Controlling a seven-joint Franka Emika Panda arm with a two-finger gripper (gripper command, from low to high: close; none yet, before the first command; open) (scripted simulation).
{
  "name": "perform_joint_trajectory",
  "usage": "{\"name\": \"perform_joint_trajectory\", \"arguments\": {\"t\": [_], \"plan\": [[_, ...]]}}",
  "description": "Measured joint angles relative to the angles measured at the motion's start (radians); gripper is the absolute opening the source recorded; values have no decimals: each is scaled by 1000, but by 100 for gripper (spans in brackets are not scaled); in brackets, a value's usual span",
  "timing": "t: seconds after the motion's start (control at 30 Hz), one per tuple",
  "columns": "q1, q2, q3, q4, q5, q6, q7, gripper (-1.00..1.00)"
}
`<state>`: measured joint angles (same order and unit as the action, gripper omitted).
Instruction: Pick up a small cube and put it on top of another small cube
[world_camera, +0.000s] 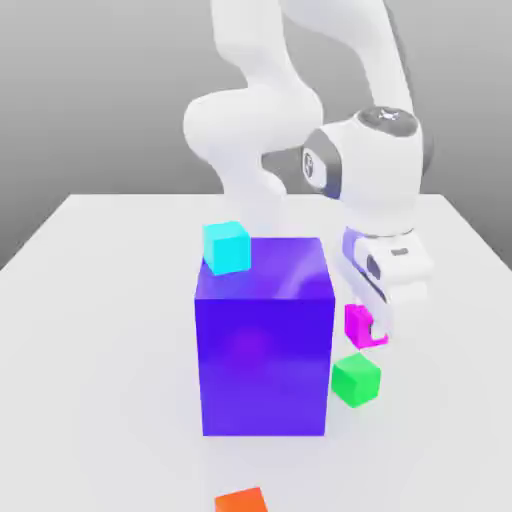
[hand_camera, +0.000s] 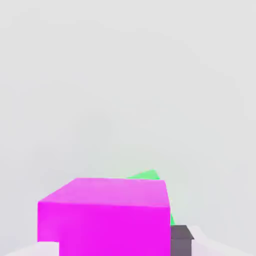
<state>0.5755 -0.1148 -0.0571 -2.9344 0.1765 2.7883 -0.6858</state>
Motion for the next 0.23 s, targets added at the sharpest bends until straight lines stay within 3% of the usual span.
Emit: {"name": "perform_joint_trajectory", "arguments": {"t": [0.13,0.23], "plan": [[12,73,-4,4,31,69,-22,-100],[3,118,-7,3,-21,126,13,-100]]}}
